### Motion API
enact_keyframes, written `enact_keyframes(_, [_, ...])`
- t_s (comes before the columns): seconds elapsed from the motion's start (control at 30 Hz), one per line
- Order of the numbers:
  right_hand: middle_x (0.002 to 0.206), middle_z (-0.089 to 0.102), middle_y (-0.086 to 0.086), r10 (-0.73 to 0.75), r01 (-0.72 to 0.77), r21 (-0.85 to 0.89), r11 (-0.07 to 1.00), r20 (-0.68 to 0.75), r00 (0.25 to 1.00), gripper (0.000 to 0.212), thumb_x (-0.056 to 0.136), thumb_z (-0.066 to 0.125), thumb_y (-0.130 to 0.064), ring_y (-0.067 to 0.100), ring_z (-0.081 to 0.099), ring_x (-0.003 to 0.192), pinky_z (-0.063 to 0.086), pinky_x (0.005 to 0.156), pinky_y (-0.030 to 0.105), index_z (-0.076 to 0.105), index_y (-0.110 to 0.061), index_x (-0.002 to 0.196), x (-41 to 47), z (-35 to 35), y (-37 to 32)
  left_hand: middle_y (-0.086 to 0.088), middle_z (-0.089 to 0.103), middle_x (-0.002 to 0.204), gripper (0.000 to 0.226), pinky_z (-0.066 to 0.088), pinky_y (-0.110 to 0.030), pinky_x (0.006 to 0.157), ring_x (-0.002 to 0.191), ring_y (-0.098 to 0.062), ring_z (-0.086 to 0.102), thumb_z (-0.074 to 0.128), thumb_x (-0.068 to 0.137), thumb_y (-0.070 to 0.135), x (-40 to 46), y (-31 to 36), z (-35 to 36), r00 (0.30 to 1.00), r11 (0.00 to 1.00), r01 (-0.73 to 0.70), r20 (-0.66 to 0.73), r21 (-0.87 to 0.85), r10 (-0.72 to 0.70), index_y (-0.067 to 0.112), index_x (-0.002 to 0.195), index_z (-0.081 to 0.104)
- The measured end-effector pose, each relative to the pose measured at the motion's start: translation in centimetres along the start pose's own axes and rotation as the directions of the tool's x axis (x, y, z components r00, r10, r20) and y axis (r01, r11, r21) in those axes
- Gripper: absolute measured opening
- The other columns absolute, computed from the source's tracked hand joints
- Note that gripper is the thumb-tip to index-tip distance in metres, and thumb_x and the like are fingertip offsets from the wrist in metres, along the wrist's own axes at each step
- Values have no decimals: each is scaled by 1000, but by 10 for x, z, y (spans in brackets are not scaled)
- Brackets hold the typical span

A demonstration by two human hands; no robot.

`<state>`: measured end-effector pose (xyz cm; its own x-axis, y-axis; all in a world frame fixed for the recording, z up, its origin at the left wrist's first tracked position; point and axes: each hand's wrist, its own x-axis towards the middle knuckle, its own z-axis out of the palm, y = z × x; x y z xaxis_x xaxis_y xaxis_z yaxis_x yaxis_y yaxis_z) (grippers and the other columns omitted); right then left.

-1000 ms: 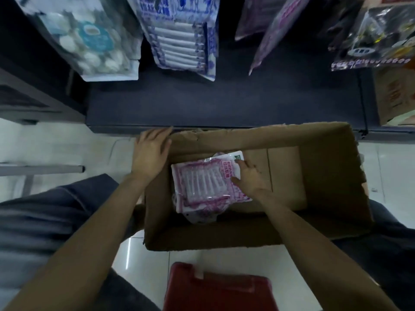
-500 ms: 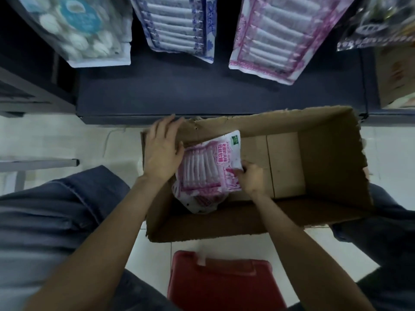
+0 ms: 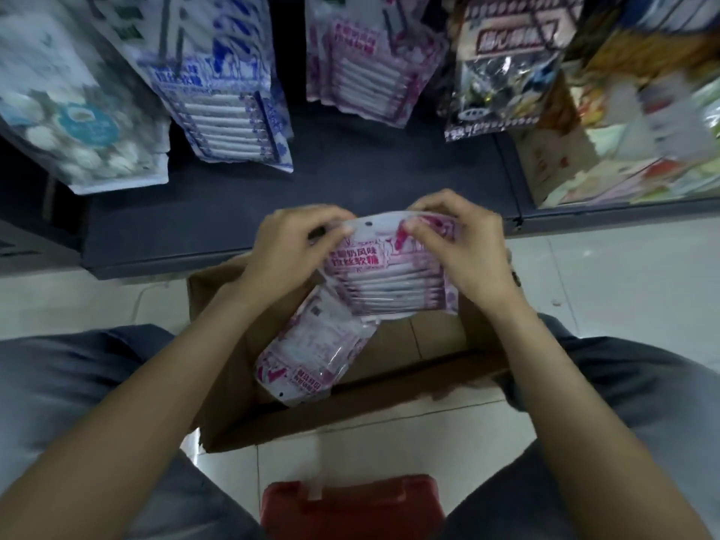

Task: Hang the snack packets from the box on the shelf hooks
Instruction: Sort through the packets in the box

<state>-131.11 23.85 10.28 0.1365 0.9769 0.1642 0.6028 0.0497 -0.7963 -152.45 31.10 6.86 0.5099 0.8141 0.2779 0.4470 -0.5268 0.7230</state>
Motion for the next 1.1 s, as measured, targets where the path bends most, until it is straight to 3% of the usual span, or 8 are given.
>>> enact_keyframes(0.17, [84, 65, 0, -195, 140, -375, 916, -112, 974, 26, 90, 61, -34, 13, 56, 80, 41, 66, 26, 69, -10, 93, 55, -47, -1, -2, 72, 92, 18, 47, -25, 76, 85, -14, 59, 61, 92, 21, 61, 34, -16, 925, 950, -247, -247, 192, 290, 9, 98, 73])
enact_keyframes(0.3, [104, 68, -1, -212, 210, -38, 977, -276, 937, 14, 88, 66, -13, 3, 62, 95, 47, 82, 12, 71, -4, 98, 78, -43, -6, -1, 72, 91, 16, 45, -21, 75, 83, -15, 60, 64, 91, 20, 88, 31, -17, 859, 894, -337, -292, 295, 420, 10, 98, 74])
enact_keyframes(0.37, [100, 67, -6, -115, 150, 120, 981, -256, 960, 12, 90, 64, -14, 2, 63, 95, 51, 82, 19, 69, -7, 98, 89, -35, 2, 3, 71, 93, 17, 44, -19, 76, 84, -12, 59, 63, 91, 22, 95, 24, -13, 886, 916, -298, -279, 268, 369, 13, 100, 74])
enact_keyframes(0.47, [84, 66, -5, 54, -7, 308, 951, -145, 988, 10, 93, 60, -28, 12, 64, 86, 55, 84, 43, 66, -21, 90, 110, -17, 16, 11, 67, 95, 19, 45, -25, 77, 88, -12, 59, 60, 92, 27, 116, 11, -6, 967, 989, -49, -241, 136, 81, 18, 103, 73])
enact_keyframes(0.6, [86, 70, 12, 208, -161, 306, 938, -128, 970, 19, 88, 59, -46, 32, 68, 89, 55, 81, 54, 68, -30, 83, 145, -1, 31, 7, 71, 99, 20, 53, -36, 79, 88, -15, 66, 56, 93, 33, 151, -5, 1, 957, 967, 241, -183, 80, -223, 24, 102, 72])
enact_keyframes(0.73, [81, 66, -13, 271, -202, 315, 927, -193, 943, 13, 92, 60, -39, 14, 68, 78, 58, 77, 46, 68, -28, 92, 171, 0, 28, 9, 72, 96, 18, 52, -33, 69, 78, -17, 67, 57, 92, 37, 171, -5, 2, 946, 960, 240, -256, 141, -198, 27, 98, 70])
enact_keyframes(0.83, [83, 69, -8, 291, -211, 313, 926, -234, 928, 13, 93, 59, -37, 16, 69, 79, 59, 75, 44, 68, -27, 92, 176, 0, 35, 9, 72, 92, 18, 51, -32, 66, 67, -16, 65, 57, 91, 41, 175, -5, 4, 954, 966, 191, -263, 173, -141, 28, 94, 69])
enact_keyframes(1.1, [71, 67, -12, 283, -201, 274, 940, -302, 910, 16, 90, 59, -45, 11, 67, 75, 57, 78, 36, 66, -33, 82, 180, 0, 40, 13, 71, 99, 19, 51, -28, 85, 98, -6, 65, 61, 89, 37, 180, -10, 7, 944, 982, 172, -298, 79, -141, 23, 94, 72])
